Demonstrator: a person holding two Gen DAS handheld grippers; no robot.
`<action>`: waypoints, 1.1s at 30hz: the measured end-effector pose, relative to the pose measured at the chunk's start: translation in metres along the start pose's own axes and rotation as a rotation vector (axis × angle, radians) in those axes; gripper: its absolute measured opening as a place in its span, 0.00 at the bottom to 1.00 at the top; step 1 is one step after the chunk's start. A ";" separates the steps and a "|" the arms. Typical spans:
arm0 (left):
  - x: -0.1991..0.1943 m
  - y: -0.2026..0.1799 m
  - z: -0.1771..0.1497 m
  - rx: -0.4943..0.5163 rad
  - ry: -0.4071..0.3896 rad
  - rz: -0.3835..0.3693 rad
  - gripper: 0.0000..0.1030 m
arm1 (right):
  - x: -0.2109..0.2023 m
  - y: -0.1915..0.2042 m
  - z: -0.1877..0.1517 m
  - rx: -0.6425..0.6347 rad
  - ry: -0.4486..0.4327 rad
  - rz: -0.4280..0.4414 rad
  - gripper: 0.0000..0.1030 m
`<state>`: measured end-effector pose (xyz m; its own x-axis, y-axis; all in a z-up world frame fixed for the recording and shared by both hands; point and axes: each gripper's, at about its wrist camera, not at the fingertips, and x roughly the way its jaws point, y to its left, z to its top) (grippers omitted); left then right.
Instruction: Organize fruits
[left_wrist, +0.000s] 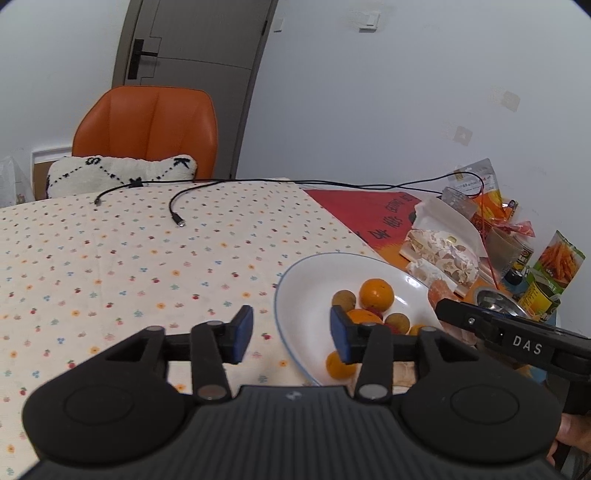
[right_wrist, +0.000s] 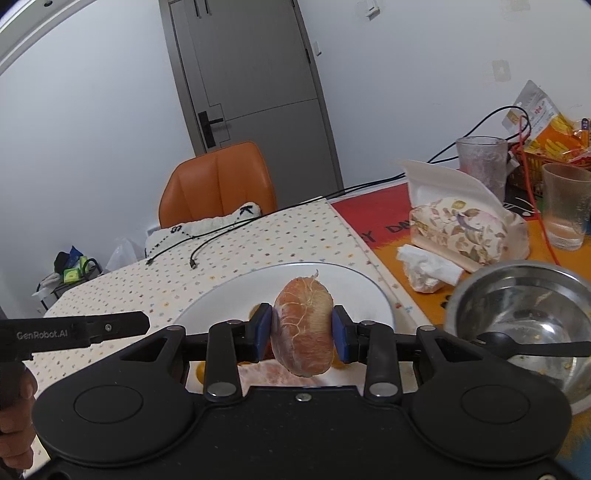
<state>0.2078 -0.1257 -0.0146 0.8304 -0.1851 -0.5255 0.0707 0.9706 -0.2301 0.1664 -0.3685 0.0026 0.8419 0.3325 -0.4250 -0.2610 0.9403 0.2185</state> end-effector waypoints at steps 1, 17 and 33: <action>-0.002 0.001 0.000 0.000 -0.004 0.004 0.53 | 0.002 0.002 0.000 -0.002 0.008 0.007 0.34; -0.026 0.017 -0.003 0.001 -0.035 0.075 0.83 | -0.022 0.003 -0.001 0.036 -0.014 0.015 0.50; -0.073 0.046 -0.005 -0.033 -0.064 0.095 0.90 | -0.039 0.039 -0.010 0.038 -0.013 0.101 0.75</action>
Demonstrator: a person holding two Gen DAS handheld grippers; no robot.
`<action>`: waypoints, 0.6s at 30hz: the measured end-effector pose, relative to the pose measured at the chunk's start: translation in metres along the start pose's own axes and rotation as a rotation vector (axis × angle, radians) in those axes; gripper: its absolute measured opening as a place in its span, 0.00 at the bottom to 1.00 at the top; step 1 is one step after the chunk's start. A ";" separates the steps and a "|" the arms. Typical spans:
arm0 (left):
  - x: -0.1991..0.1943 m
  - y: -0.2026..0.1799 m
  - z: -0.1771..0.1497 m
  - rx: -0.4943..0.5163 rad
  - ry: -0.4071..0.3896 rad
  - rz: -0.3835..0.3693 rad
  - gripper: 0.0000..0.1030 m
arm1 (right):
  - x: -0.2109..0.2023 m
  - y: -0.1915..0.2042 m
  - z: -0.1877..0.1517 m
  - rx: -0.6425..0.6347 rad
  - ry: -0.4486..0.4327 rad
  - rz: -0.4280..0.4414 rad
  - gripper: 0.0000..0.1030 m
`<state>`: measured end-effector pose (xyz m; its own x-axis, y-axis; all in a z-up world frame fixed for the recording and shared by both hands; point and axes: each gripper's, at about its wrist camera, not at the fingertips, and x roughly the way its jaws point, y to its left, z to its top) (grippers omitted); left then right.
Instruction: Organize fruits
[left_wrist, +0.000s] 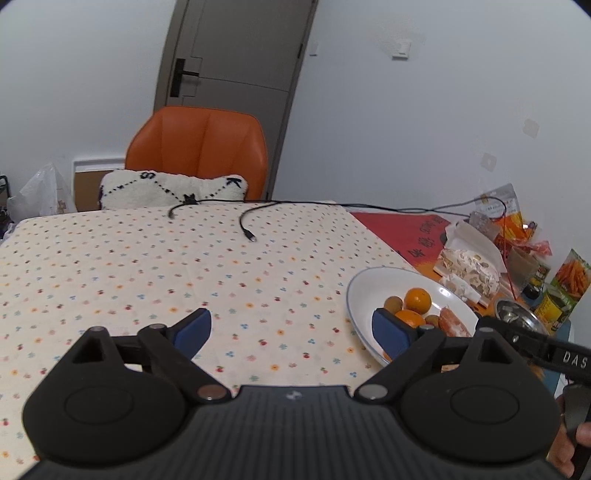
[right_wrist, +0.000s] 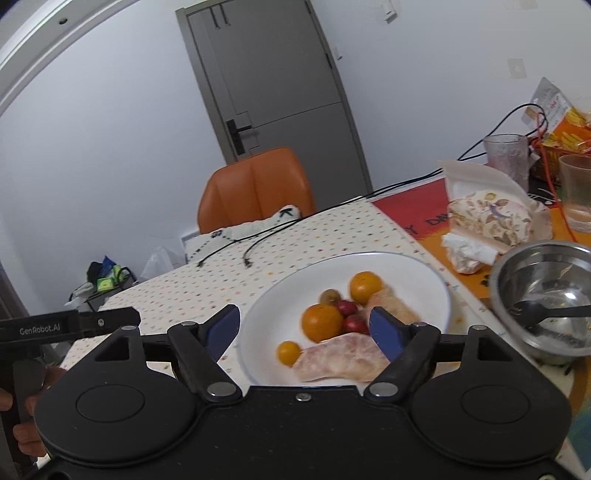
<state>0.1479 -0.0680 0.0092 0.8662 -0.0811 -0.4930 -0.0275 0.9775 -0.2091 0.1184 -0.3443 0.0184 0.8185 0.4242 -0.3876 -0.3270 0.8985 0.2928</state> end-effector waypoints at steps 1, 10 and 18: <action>-0.003 0.002 0.000 -0.005 -0.005 0.001 0.90 | -0.001 0.003 -0.001 -0.003 0.000 0.006 0.75; -0.030 0.015 -0.003 -0.012 -0.038 0.029 0.90 | -0.008 0.023 -0.008 -0.007 0.001 0.048 0.78; -0.055 0.020 -0.006 -0.012 -0.060 0.039 0.90 | -0.023 0.033 -0.012 -0.006 -0.005 0.075 0.86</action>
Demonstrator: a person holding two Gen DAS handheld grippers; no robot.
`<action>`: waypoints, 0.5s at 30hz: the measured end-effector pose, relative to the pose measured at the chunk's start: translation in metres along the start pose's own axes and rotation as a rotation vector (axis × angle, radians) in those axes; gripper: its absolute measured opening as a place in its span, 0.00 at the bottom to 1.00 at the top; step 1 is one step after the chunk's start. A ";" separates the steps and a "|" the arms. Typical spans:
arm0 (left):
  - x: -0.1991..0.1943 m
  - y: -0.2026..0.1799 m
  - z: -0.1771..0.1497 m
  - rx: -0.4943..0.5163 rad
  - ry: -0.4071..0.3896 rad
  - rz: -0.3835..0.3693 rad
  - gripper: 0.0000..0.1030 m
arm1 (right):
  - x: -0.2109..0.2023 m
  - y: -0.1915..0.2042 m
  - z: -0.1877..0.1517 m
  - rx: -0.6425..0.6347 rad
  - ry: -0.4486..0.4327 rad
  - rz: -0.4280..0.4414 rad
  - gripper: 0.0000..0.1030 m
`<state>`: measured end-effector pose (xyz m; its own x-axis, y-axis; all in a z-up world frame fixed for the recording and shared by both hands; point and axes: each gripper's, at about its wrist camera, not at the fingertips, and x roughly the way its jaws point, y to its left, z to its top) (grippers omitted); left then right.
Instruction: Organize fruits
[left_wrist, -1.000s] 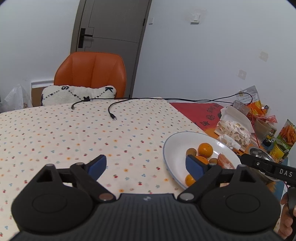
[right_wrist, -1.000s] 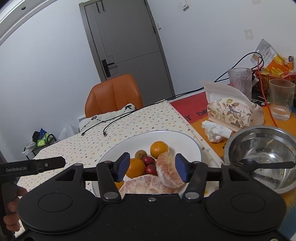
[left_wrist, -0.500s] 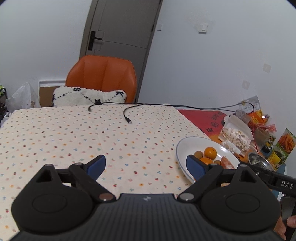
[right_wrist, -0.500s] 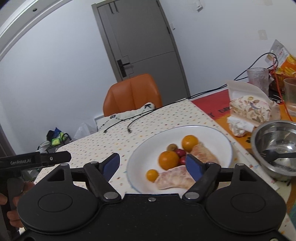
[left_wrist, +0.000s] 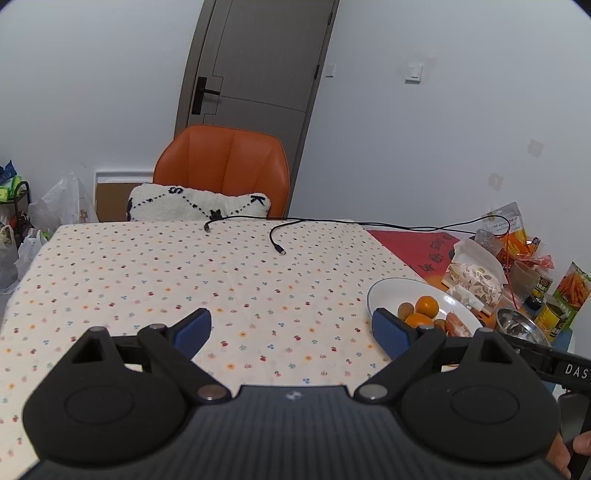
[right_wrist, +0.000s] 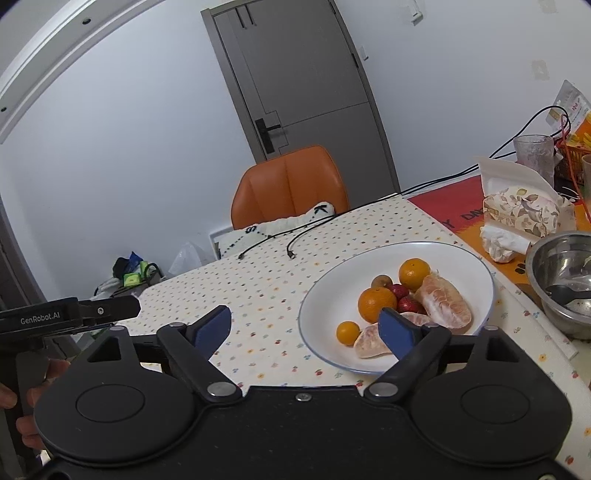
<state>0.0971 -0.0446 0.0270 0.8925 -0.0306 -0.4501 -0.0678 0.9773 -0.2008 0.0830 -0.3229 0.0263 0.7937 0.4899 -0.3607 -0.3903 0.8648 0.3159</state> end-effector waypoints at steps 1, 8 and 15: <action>-0.004 0.000 0.000 0.001 -0.005 0.000 0.90 | -0.002 0.000 0.000 0.003 0.001 0.002 0.88; -0.027 0.003 -0.002 0.008 -0.025 0.005 0.90 | -0.018 0.008 -0.003 -0.008 0.001 0.016 0.95; -0.044 0.005 -0.005 0.005 -0.032 0.007 0.90 | -0.032 0.017 -0.004 -0.019 -0.007 0.031 0.99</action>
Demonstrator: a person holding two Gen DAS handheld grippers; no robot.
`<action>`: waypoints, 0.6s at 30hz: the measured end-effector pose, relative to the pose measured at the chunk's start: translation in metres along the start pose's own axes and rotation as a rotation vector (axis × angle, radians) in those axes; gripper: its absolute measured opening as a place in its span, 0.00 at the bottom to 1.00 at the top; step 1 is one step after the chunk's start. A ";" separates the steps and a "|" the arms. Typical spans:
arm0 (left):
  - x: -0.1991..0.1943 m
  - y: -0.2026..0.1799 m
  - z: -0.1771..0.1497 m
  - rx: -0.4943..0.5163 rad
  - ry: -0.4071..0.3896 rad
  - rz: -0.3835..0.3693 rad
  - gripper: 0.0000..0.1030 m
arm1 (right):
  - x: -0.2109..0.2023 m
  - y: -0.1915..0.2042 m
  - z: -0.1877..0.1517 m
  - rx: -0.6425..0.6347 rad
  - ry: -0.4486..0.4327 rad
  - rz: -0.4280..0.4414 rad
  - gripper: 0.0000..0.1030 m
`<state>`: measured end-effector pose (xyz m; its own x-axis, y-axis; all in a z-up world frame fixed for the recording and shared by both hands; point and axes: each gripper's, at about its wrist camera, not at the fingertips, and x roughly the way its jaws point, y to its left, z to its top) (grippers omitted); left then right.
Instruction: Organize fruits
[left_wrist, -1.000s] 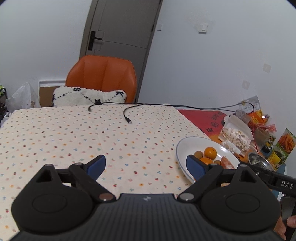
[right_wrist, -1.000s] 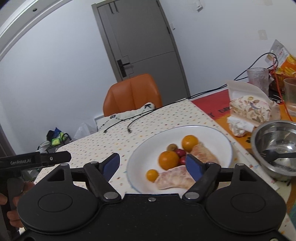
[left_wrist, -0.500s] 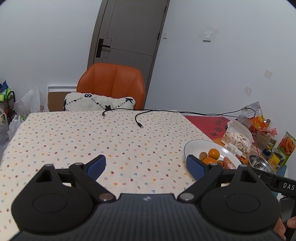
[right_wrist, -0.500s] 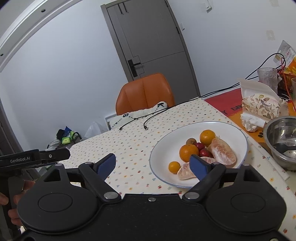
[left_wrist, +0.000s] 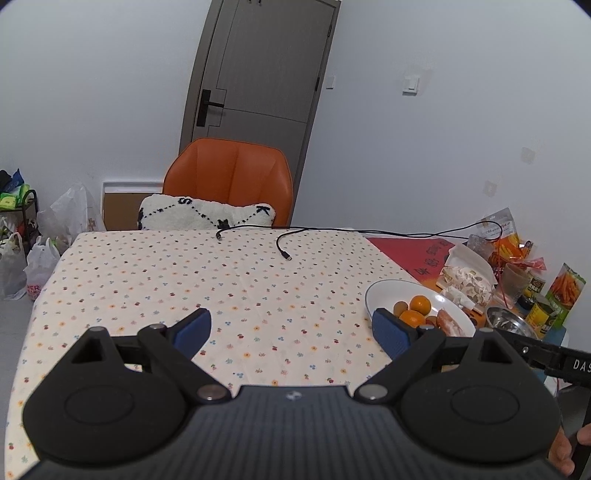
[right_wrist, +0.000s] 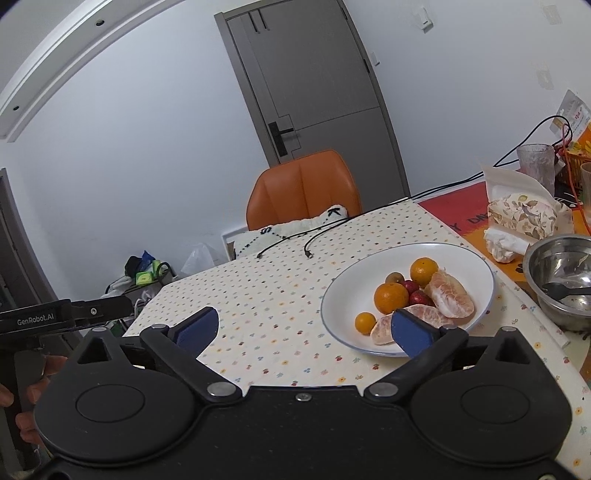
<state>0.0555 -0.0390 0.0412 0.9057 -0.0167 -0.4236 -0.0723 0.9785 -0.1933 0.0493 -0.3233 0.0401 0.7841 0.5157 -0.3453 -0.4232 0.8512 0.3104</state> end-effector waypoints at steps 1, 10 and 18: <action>-0.003 0.001 0.000 0.001 -0.005 0.003 0.90 | -0.002 0.002 0.000 -0.001 -0.001 0.003 0.99; -0.021 0.010 -0.007 -0.020 -0.007 0.012 0.90 | -0.013 0.019 -0.002 -0.015 0.006 0.024 1.00; -0.038 0.016 -0.008 0.004 0.018 0.013 0.94 | -0.018 0.040 -0.003 -0.026 0.043 0.056 1.00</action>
<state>0.0163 -0.0244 0.0468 0.8970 -0.0078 -0.4419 -0.0822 0.9795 -0.1840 0.0170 -0.2987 0.0565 0.7392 0.5656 -0.3658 -0.4777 0.8230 0.3073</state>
